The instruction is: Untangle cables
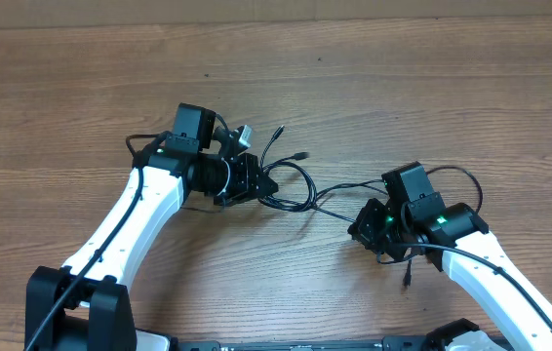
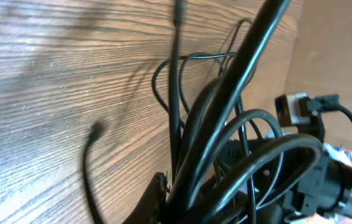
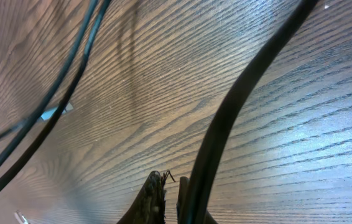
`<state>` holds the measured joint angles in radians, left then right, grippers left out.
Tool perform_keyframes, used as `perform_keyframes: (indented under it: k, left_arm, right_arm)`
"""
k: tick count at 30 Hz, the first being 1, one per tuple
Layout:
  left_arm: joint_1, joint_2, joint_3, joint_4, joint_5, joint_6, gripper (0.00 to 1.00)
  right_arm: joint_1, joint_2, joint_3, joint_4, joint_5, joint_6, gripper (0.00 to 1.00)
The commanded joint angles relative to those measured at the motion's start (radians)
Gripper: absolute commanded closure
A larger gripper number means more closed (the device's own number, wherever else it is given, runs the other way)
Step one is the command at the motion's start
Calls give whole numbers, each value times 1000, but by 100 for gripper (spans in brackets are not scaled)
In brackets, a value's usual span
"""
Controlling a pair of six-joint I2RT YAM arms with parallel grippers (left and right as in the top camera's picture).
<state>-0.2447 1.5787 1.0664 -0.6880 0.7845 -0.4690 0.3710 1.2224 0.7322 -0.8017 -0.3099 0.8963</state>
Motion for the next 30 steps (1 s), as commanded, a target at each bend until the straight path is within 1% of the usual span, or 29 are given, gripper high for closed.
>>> perform_keyframes:
  k: [1,2,3,4,6,7,8,11,15,16,18,21,26,30]
  left_arm:
    - [34,5,3,7,-235,-84,96]
    - [31,5,3,8,-235,-91,96]
    - [28,5,3,8,-235,-97,96]
    - [27,5,3,7,-234,-97,95]
    - [27,5,3,-1,-234,-97,96]
    - [27,5,3,-10,-234,-98,96]
    - [27,5,3,-21,-234,-101,96]
    - [27,5,2,-46,-245,-107,95]
    - [27,5,2,-66,-269,-152,96]
    - [27,5,2,-70,-268,-160,96]
    - [27,5,2,-80,-268,-183,96]
    - [27,5,2,-100,-267,-227,96]
    - [16,5,2,-105,-268,-209,95]
    - [14,5,2,-106,-266,-151,95]
  right_arm:
    - [-19,-3,1,-27,51,-8,94]
    - [-19,-3,1,-27,51,-8,83]
    - [-19,-3,1,-26,51,-8,64]
    - [-19,-3,1,-26,51,-8,43]
    - [-19,-3,1,-26,51,-8,24]
    - [-19,-3,1,-26,51,-8,16]
    - [-19,-3,1,-24,50,-8,12]
    - [-19,-3,1,-18,34,-9,12]
    - [-19,-3,1,5,9,-16,12]
    - [-19,-3,1,13,9,-15,10]
    - [-19,-3,1,32,10,-14,0]
    - [-19,-3,1,55,14,21,0]
    - [-19,-2,1,55,126,101,0]
    - [-19,0,1,53,165,107,0]
